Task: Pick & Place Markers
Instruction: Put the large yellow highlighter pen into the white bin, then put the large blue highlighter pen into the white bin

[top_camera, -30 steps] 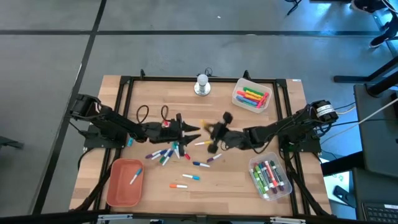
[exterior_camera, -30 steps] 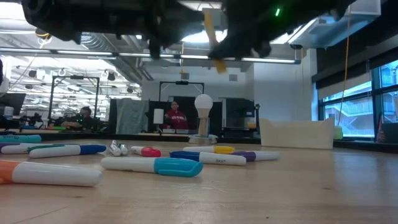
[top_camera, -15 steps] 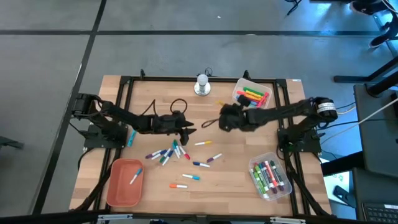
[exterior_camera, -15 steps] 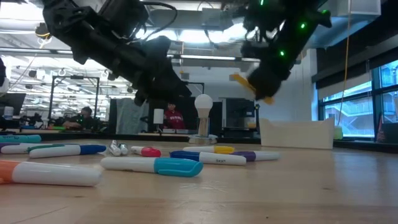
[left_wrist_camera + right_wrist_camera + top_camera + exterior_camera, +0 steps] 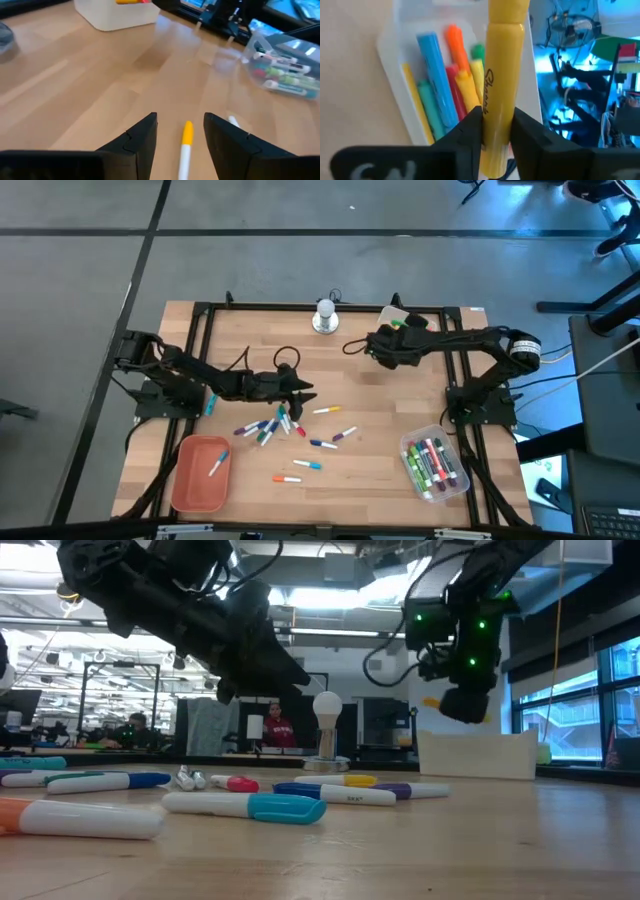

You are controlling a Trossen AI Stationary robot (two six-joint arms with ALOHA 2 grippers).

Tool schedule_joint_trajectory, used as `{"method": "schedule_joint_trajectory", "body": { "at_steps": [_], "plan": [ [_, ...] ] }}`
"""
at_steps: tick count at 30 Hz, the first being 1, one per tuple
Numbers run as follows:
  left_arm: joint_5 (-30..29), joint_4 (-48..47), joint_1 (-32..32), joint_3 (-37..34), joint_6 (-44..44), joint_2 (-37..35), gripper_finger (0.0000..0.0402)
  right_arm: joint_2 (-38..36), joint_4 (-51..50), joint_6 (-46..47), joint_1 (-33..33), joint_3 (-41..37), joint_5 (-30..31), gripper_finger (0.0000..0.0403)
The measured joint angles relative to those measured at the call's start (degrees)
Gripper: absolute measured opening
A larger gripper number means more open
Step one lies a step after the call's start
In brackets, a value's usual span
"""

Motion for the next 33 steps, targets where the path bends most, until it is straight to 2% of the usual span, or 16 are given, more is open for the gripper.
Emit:
{"method": "schedule_joint_trajectory", "body": {
  "at_steps": [4,9,15,18,23,27,30,33],
  "plan": [
    [-3.1,-0.1,-1.0,0.0,1.9,0.0,0.0149,0.0,-1.1,-1.1,-2.8,-1.3,-0.1,0.0109],
    [-1.3,-3.9,-1.3,0.0,1.2,0.0,0.0144,0.0,-2.3,2.3,-4.3,-1.5,-2.3,0.0139],
    [-1.3,-13.0,0.1,0.0,-0.2,-0.8,0.0143,-0.2,-2.5,7.2,-2.6,-1.5,-2.5,0.0182],
    [-0.6,-18.2,1.1,0.0,-0.5,-2.5,0.0143,-0.6,-3.8,11.8,1.6,-1.5,-1.6,0.0192],
    [7.4,-28.0,1.9,0.0,-2.6,-7.1,0.0143,-0.6,-6.2,18.6,11.8,-1.5,1.1,0.0188],
    [11.5,-36.1,-0.1,0.0,-5.5,-12.1,0.0143,-0.6,-4.7,27.2,18.6,-1.5,-3.3,0.0181],
    [11.7,-42.1,-2.9,0.0,-6.5,-17.0,0.0143,-0.6,-2.0,32.8,23.6,-1.5,-3.6,0.0179],
    [8.7,-51.5,-4.7,0.0,-10.5,-22.2,0.0143,-0.6,2.8,31.7,28.1,-1.5,-2.9,0.0179]
  ]
}}
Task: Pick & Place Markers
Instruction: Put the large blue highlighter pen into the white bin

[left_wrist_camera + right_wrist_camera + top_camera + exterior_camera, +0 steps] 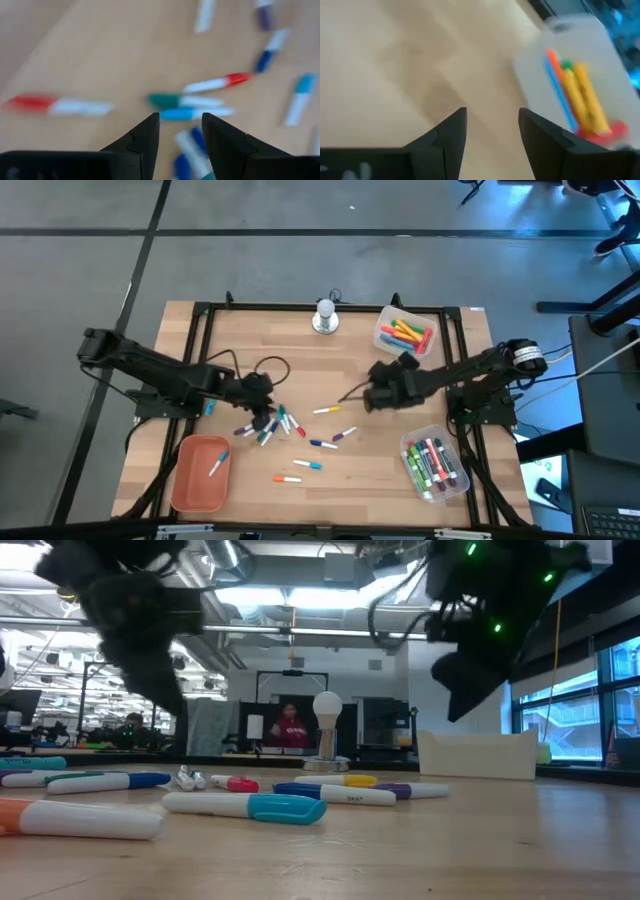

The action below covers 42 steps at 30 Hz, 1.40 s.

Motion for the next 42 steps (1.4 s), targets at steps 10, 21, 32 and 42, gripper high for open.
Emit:
{"method": "schedule_joint_trajectory", "body": {
  "at_steps": [10,21,32,42],
  "plan": [
    [-9.7,-32.9,0.5,0.0,-23.2,-5.2,0.0143,0.1,6.0,2.8,7.1,0.0,-8.9,0.0179],
    [-12.9,-37.9,0.3,-0.6,-22.2,-1.9,0.0143,0.9,8.0,11.2,14.1,0.0,-6.8,0.0179],
    [-7.1,-38.0,10.0,-4.6,-17.8,6.4,0.0144,0.9,8.7,11.3,14.7,0.0,-4.6,0.0179],
    [-6.1,-38.0,15.6,-4.4,-12.9,7.9,0.0164,0.9,8.7,11.2,14.7,0.0,-4.5,0.0179]
  ]
}}
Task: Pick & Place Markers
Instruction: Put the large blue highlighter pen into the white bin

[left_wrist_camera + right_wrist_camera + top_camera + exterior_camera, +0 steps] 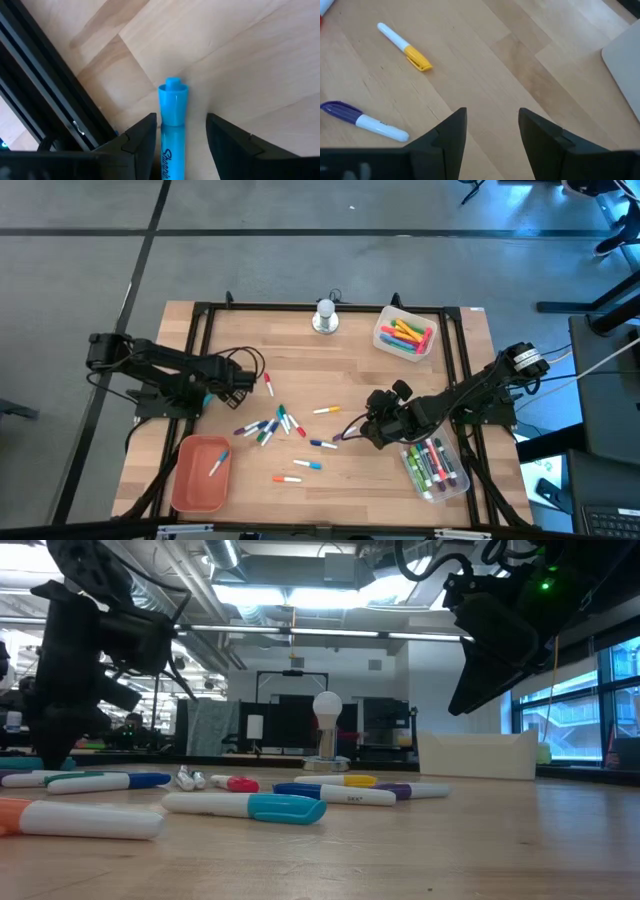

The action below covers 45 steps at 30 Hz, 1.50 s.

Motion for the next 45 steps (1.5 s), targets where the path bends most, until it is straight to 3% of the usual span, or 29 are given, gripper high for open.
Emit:
{"method": "schedule_joint_trajectory", "body": {
  "at_steps": [9,15,20,25,31,33,35,39,42,45],
  "plan": [
    [-0.3,2.2,3.2,-1.3,2.4,-0.2,0.0166,0.0,0.0,0.3,0.0,0.0,-2.0,0.0179],
    [0.6,5.2,2.1,-1.3,5.4,0.0,0.0105,0.0,0.0,0.4,0.0,0.0,-2.2,0.0179],
    [-3.5,6.8,1.8,-1.3,7.7,0.0,0.0055,0.0,0.8,0.4,0.0,0.0,-3.6,0.0179],
    [-5.0,7.6,1.3,0.6,9.0,0.5,0.0064,0.0,1.1,0.3,0.0,0.0,-3.2,0.0179],
    [-5.9,9.1,-1.1,8.1,8.8,0.4,0.0087,0.0,3.4,-0.3,-0.3,0.0,-1.4,0.0179],
    [-8.6,12.8,-3.0,11.6,9.3,0.2,0.0078,0.0,9.8,-0.6,-0.7,-0.9,1.0,0.0179],
    [-11.7,15.7,-5.3,14.0,10.9,0.2,0.0067,0.0,24.3,-2.3,-1.2,-3.5,3.9,0.0179],
    [-15.5,33.5,-9.5,16.6,16.6,0.1,0.0058,2.3,63.0,-20.0,-3.0,-10.5,-3.2,0.0179],
    [-12.6,51.1,-11.3,15.9,20.9,0.2,0.0065,4.1,81.8,-30.1,-4.8,-14.2,-6.5,0.0179],
    [-5.6,68.6,-12.2,15.4,24.6,1.0,0.0067,4.2,89.3,-34.1,-7.6,-16.7,-6.8,0.0179]
  ]
}}
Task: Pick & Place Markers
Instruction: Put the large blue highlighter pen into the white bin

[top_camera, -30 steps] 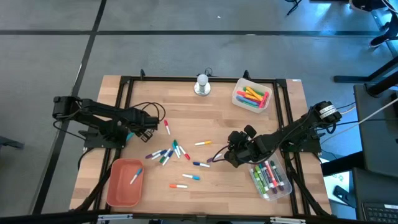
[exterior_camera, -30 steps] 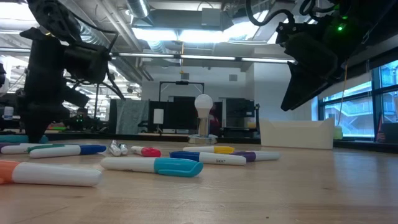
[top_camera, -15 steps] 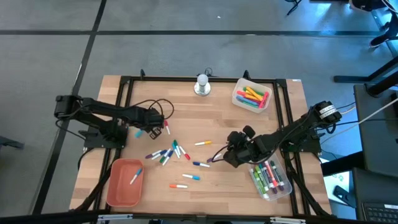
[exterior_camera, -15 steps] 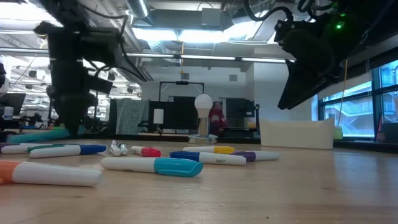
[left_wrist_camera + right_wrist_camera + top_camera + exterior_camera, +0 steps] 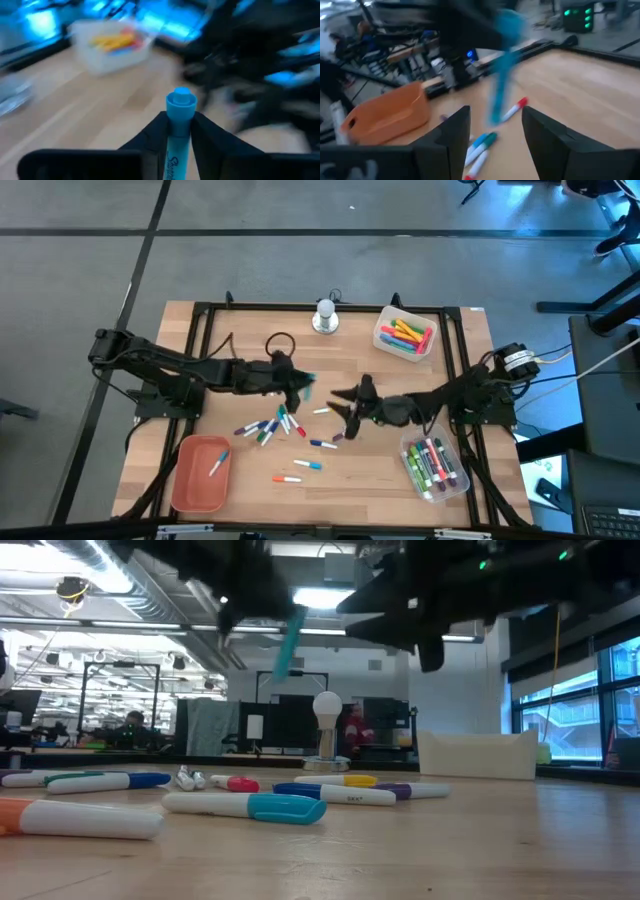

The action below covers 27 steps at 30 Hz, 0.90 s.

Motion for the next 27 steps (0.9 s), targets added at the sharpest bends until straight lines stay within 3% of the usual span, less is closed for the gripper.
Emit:
{"method": "schedule_joint_trajectory", "body": {
  "at_steps": [3,7,13,16,20,24,27],
  "plan": [
    [3.0,11.1,-0.5,-0.2,1.9,1.8,0.0066,0.1,3.2,1.7,-3.6,-1.0,-8.7,0.0179],
    [4.9,17.6,-1.1,-0.2,2.2,4.4,0.0065,0.3,4.7,1.0,-5.8,0.3,-18.9,0.0191],
    [6.1,22.2,-1.1,-0.2,2.2,8.5,0.0065,0.3,2.6,-1.1,-5.8,2.8,-19.6,0.0241],
    [8.6,25.1,-1.1,-0.2,2.0,10.3,0.0064,0.3,0.0,-0.2,-5.8,3.1,-18.4,0.0246],
    [9.3,25.8,-1.1,-0.2,1.7,10.8,0.0064,0.3,-3.3,1.4,-5.5,3.1,-17.8,0.0191],
    [9.2,25.1,-1.1,-0.2,1.9,10.9,0.0078,0.3,-7.2,2.5,-4.6,3.2,-18.4,0.0063],
    [8.8,23.7,-1.2,-0.2,3.6,10.9,0.0094,-0.9,-11.1,-0.1,-4.3,3.2,-17.7,0.0064]
  ]
}}
